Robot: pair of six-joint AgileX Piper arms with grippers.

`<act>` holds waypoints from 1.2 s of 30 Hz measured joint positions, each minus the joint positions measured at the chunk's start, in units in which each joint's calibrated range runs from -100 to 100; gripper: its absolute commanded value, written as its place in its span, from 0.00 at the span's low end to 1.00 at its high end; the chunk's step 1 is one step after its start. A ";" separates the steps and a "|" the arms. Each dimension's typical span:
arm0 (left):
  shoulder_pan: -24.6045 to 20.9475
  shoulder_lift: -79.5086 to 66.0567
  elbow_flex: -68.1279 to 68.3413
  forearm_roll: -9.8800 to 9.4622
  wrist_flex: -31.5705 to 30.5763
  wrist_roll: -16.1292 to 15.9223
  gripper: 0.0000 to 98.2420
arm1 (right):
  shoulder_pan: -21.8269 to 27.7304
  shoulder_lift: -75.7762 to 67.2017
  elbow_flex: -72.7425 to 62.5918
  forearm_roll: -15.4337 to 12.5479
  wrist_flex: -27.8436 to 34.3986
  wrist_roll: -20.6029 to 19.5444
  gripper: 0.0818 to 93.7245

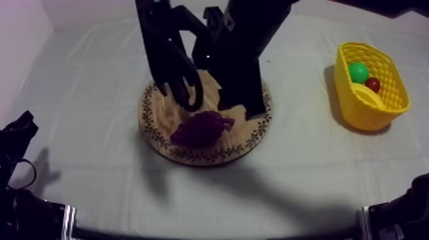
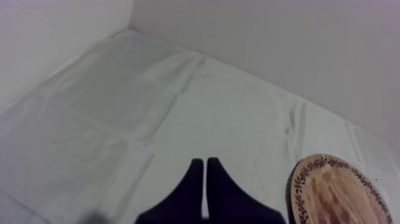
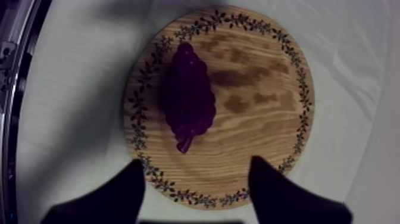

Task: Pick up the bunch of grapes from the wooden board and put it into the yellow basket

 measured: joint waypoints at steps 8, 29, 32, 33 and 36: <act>0.00 0.00 0.00 0.00 0.00 0.00 0.00 | 0.13 3.97 0.66 0.60 -1.92 -0.98 0.79; 0.00 0.00 0.00 0.00 0.00 0.00 0.00 | -0.78 23.41 -6.96 -0.33 -5.38 0.11 0.81; 0.00 0.00 0.00 0.00 0.00 0.00 0.00 | -0.57 25.76 -8.78 -0.28 -5.37 0.08 0.81; 0.00 0.00 0.00 0.00 0.00 0.00 0.00 | -0.49 26.30 -9.23 -0.28 -5.37 0.08 0.80; 0.00 0.00 0.00 0.00 0.00 0.00 0.00 | -0.31 28.18 -10.74 -0.05 -5.56 0.00 0.80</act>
